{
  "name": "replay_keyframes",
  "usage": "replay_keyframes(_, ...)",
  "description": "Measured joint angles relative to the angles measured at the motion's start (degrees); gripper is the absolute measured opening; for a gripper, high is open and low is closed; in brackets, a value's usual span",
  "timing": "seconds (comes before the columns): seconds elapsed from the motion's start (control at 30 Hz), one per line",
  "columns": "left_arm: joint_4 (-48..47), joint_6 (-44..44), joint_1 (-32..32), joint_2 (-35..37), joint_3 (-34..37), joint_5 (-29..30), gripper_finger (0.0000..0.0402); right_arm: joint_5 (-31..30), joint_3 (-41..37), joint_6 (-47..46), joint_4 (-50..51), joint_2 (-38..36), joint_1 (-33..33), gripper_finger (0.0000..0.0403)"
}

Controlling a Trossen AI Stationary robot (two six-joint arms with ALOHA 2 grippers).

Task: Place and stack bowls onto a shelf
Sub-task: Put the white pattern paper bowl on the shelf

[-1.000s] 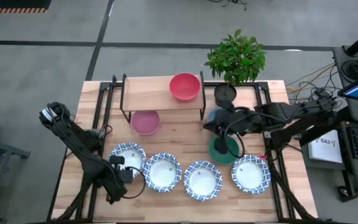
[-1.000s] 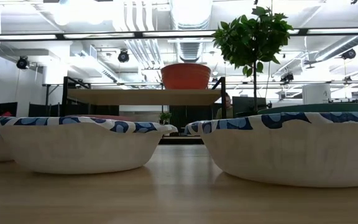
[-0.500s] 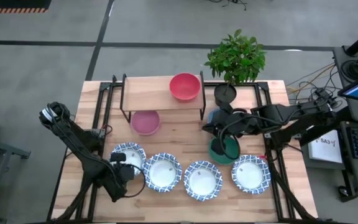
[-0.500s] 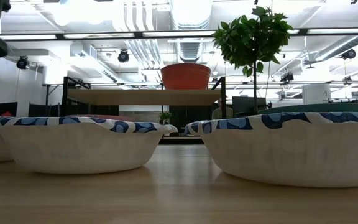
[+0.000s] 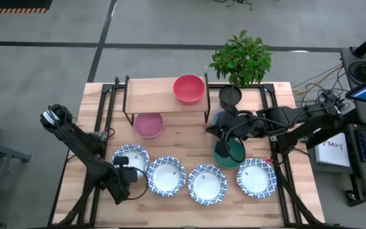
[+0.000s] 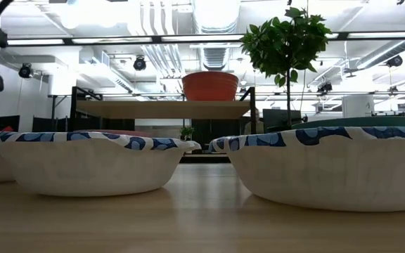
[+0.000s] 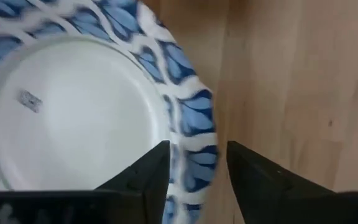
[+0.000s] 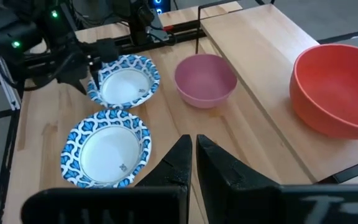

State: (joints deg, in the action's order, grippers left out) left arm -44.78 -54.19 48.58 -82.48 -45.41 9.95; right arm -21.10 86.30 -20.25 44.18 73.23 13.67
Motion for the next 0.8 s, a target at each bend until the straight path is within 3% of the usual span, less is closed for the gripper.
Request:
replay_keyframes(0.37, 0.0, -0.6, 0.0, 0.0, -0.7, -0.7, 0.0015, -2.1, 0.0, 0.6, 0.0, 0.0, 0.0, 0.0012)
replay_keyframes(0.43, -0.8, -0.6, 0.0, 0.0, -2.0, -1.9, 0.0008, -2.1, 0.0, 0.8, 0.0, 0.0, -0.1, 0.0012)
replay_keyframes(0.6, -8.6, -0.5, 1.0, 0.0, -10.0, -2.6, 0.0002, -2.1, 0.0, 0.9, 0.0, 0.0, -0.1, 0.0012)
replay_keyframes(0.8, -26.3, 2.6, 1.6, -0.1, -26.1, -1.7, 0.0001, -2.0, 0.0, 1.8, 0.0, 0.0, -0.1, 0.0012)
